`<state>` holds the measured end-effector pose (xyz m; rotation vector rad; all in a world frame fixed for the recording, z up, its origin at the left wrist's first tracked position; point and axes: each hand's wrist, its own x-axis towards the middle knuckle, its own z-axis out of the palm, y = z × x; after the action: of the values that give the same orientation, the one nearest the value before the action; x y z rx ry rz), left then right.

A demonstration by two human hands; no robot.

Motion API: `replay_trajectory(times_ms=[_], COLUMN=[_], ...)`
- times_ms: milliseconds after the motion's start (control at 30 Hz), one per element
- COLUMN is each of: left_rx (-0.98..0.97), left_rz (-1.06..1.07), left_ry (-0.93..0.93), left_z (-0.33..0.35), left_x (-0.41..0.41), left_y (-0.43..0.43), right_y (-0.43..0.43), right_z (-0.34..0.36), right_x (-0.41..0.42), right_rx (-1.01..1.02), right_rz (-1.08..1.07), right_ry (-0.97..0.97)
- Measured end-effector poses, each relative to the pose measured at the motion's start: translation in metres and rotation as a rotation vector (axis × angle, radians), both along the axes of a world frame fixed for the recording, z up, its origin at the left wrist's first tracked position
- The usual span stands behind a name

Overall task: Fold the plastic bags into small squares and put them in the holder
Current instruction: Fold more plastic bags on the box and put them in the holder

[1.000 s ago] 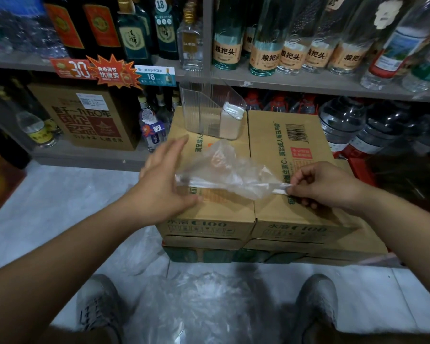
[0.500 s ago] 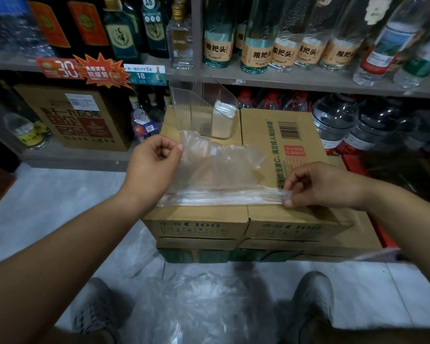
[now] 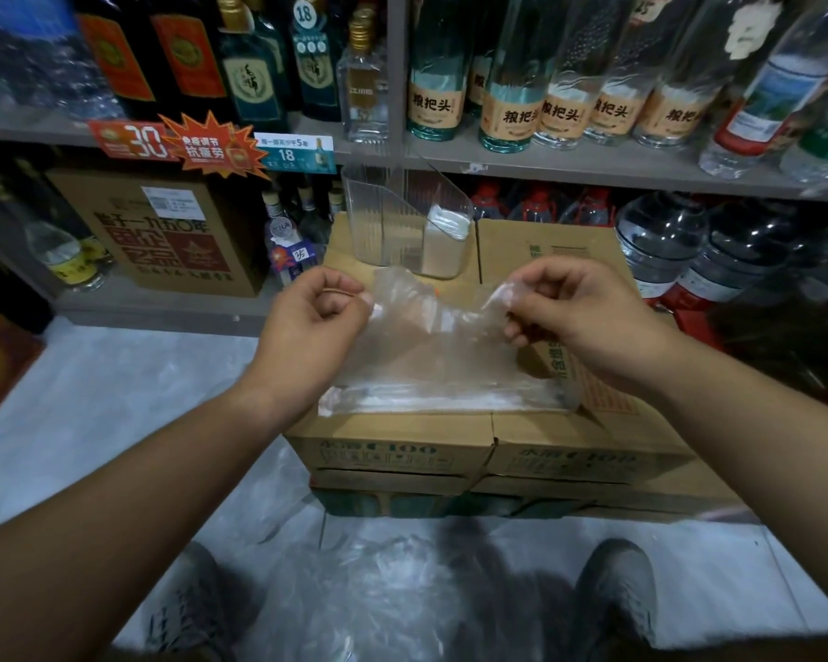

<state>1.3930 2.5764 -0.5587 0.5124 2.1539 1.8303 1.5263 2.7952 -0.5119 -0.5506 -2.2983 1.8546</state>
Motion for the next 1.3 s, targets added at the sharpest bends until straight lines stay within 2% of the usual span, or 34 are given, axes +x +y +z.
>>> replay_trajectory(times_ms=[100,233,467,667,800,933,1067,1200,1300], left_rx=[0.101,0.019,-0.027,-0.165,-0.221,-0.242,-0.263,-0.217,-0.286], left_rz=[-0.088,-0.071,0.059,0.091,0.11,0.148,0.169,0.192,0.171], left_ry=[-0.105,-0.044,-0.122,-0.043,-0.028,-0.048,-0.032,-0.074,0.047], left_z=[0.003,0.0,-0.008,-0.019,-0.024,-0.032,-0.032,-0.028,-0.024], left_x=[0.002,-0.003,-0.027,-0.034,-0.04,-0.047,-0.049,-0.047,-0.04], left_y=[0.002,0.0,-0.01,-0.011,-0.009,-0.006,-0.003,-0.002,-0.003], right_y=[0.002,0.01,0.048,0.062,0.065,0.07,0.072,0.071,0.071], right_z=[0.0,0.001,0.0,-0.006,-0.017,-0.028,-0.037,-0.045,-0.051], right_x=[0.003,0.009,0.018,0.022,0.017,0.011,0.002,-0.005,-0.007], right_rx=[-0.048,-0.085,-0.238,-0.289,-0.161,0.118,0.28,0.331,0.32], right_rz=[-0.04,-0.012,-0.093,-0.066,-0.145,-0.223,-0.312,-0.37,-0.339], right_ry=[0.013,-0.054,-0.133,-0.216,-0.24,-0.291,-0.227,-0.173,-0.177])
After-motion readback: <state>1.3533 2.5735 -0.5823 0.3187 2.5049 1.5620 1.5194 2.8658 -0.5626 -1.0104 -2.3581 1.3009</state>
